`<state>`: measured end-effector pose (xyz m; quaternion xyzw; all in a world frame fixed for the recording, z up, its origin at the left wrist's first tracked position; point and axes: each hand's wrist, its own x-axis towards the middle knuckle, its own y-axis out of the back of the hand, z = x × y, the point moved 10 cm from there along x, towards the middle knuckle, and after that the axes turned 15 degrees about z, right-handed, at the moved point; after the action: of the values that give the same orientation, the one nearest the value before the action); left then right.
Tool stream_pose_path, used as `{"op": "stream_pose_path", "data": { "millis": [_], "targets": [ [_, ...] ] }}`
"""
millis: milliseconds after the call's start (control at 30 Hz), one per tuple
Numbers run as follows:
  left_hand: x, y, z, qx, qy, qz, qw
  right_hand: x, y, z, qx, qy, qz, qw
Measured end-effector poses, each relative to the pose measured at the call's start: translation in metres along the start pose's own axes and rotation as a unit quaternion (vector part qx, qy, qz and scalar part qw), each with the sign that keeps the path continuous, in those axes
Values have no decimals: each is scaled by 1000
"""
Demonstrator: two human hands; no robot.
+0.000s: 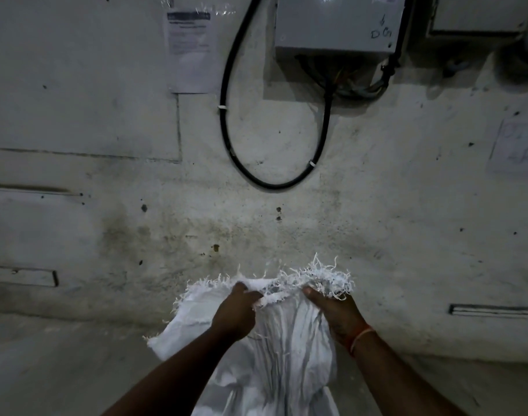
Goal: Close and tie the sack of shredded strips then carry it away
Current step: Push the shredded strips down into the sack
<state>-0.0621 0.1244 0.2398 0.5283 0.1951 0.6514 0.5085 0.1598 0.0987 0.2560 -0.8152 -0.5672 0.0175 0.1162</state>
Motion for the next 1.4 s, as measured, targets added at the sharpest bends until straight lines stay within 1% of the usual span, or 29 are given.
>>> {"op": "stream_pose_path", "data": {
  "millis": [67, 133, 200, 267, 300, 400, 500, 567, 667, 767, 833, 933, 1033, 1067, 1133, 1200, 1267, 1333, 1400],
  "targets": [
    [5, 11, 8, 23, -34, 46, 998, -1, 0, 1, -5, -5, -7, 1000],
    [11, 19, 23, 47, -102, 74, 991, -2, 1, 2, -12, -13, -13, 1000],
    [18, 14, 37, 41, -166, 49, 984, -2, 2, 0, -22, -9, -21, 1000],
    [26, 9, 46, 27, -204, 8, 979, -3, 5, -2, -30, -8, -26, 999],
    [31, 12, 48, 15, -208, 7, 978, -2, 9, -4, -32, -5, -22, 999],
    [47, 30, 46, -27, -177, 29, 983, 1, 24, -12, -51, 22, -13, 998],
    [53, 42, 45, -49, -184, 41, 981, 3, 34, -14, -39, 16, 4, 999],
    [51, 48, 43, -59, -182, 57, 980, 2, 30, -13, -35, 11, 2, 999],
    [46, 53, 40, -84, -158, 73, 981, -5, 14, -18, -50, 33, -17, 998],
    [45, 56, 45, -93, -154, 93, 979, -12, -4, -23, -52, 47, -31, 997],
    [44, 55, 54, -101, -165, 95, 977, -18, -21, -28, -71, 72, -51, 994],
    [41, 51, 73, -85, -182, 83, 976, -28, -52, -36, -123, 144, -91, 978],
    [38, 56, 75, -83, -192, 98, 973, -29, -66, -35, -163, 194, -83, 964],
    [37, 57, 74, -84, -197, 101, 972, -28, -66, -31, -174, 191, -77, 963],
    [34, 58, 73, -83, -218, 97, 967, -27, -63, -19, -183, 159, -84, 966],
    [31, 55, 78, -79, -243, 80, 964, -28, -61, -7, -148, 124, -102, 976],
    [27, 52, 85, -83, -261, 60, 960, -29, -61, -5, -121, 124, -91, 981],
    [24, 55, 88, -112, -270, 61, 954, -31, -63, -8, -107, 133, -84, 982],
    [21, 56, 82, -161, -247, 60, 954, -33, -66, -10, -114, 147, -90, 978]
  ]
}}
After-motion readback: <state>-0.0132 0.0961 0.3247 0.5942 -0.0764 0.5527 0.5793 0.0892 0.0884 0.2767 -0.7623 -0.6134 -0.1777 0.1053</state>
